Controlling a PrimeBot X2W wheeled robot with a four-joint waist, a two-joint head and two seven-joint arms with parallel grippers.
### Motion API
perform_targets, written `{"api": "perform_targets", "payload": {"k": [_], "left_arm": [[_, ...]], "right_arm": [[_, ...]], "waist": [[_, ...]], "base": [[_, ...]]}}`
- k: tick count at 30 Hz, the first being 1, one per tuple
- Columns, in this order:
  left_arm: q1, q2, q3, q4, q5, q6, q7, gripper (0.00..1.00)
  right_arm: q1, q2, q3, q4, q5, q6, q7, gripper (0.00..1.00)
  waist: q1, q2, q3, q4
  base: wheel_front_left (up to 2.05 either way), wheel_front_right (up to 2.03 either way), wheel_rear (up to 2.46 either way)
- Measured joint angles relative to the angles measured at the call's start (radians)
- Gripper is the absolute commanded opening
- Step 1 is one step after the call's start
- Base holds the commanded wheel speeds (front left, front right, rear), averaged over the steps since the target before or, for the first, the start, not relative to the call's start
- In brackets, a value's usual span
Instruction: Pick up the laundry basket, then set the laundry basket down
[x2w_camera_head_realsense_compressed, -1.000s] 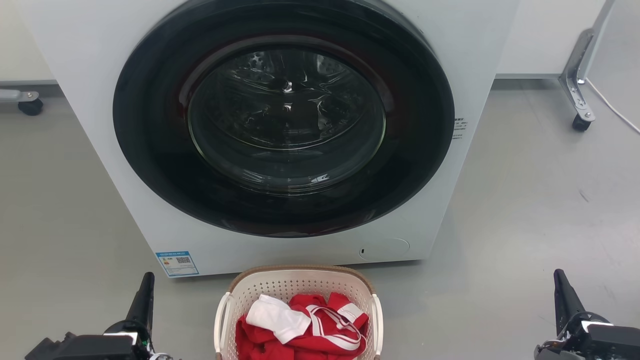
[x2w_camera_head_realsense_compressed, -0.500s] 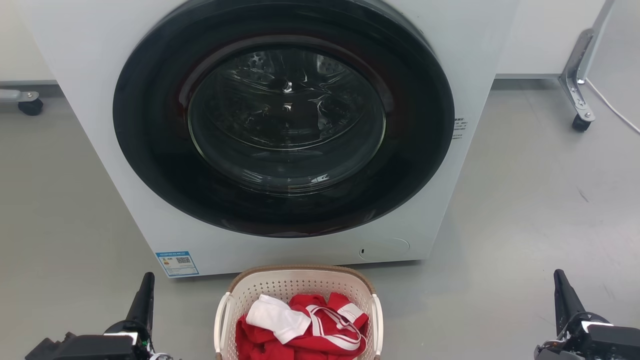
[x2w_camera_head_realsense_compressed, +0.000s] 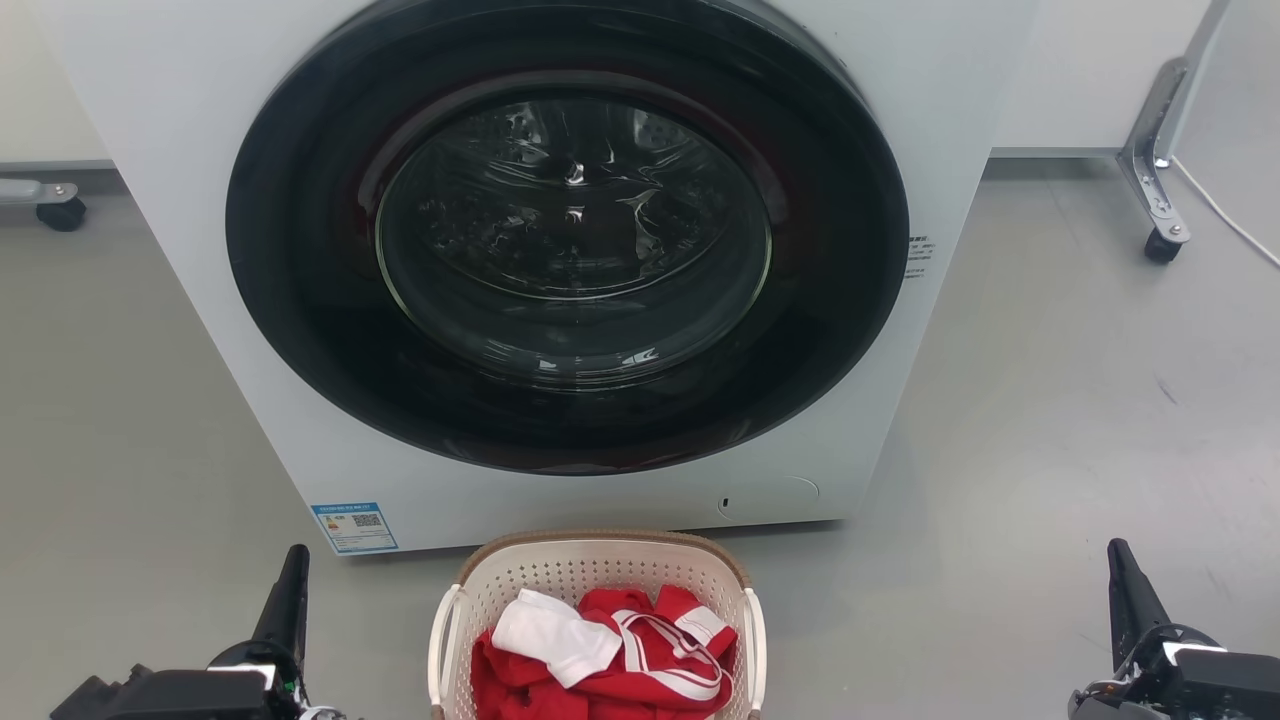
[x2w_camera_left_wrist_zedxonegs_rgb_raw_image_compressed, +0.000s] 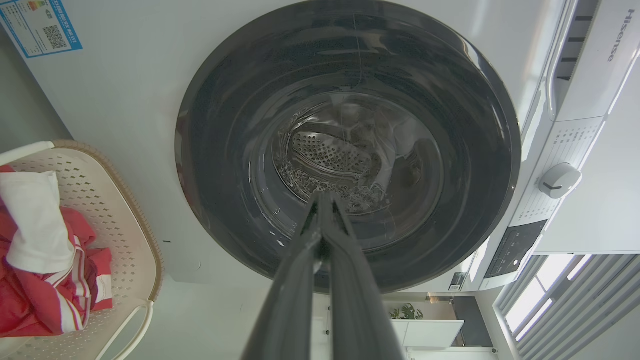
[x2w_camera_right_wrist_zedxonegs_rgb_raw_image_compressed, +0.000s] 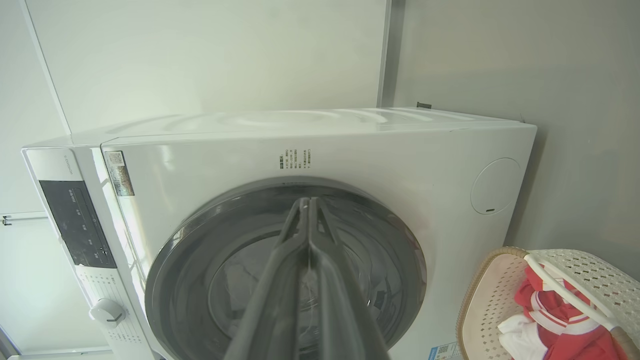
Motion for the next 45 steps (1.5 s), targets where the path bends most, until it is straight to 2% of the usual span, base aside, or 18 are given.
{"api": "perform_targets", "payload": {"k": [45], "left_arm": [[0.000, 0.000, 0.000, 0.001, 0.000, 0.000, 0.000, 0.00]], "right_arm": [[0.000, 0.000, 0.000, 0.000, 0.001, 0.000, 0.000, 0.00]], "waist": [[0.0000, 0.0000, 0.000, 0.000]], "base": [[0.00, 0.00, 0.00]]}}
